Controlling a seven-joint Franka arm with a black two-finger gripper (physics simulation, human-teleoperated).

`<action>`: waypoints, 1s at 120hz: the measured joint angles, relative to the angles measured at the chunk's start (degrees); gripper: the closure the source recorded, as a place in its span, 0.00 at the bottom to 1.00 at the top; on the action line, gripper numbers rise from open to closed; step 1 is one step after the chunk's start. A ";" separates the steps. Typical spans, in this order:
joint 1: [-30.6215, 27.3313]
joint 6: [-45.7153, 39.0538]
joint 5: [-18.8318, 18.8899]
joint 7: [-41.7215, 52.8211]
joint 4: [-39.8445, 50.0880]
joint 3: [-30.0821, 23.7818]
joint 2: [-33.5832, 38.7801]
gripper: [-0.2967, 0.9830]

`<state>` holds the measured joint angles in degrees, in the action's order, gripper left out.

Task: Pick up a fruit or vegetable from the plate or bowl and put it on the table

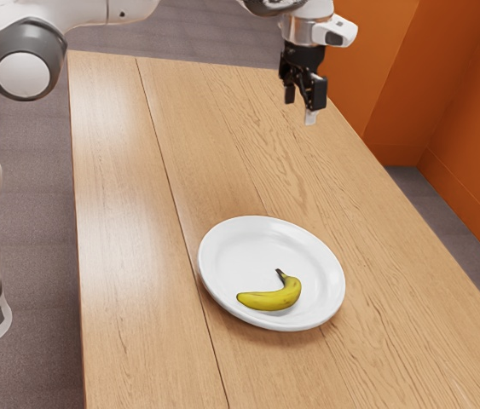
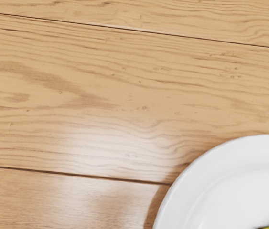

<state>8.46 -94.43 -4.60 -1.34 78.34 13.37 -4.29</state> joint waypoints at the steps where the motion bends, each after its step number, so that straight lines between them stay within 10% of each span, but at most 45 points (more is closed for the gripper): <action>1: -0.03 -0.02 0.00 -0.01 0.00 0.01 -0.06 0.23; 56: -0.67 0.44 0.21 -1.40 -0.09 1.05 -1.03 0.23; 120: 0.98 9.30 -5.71 -27.32 0.42 -0.99 -6.48 0.23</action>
<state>9.44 -85.13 -10.31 -28.66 78.76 12.38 -10.78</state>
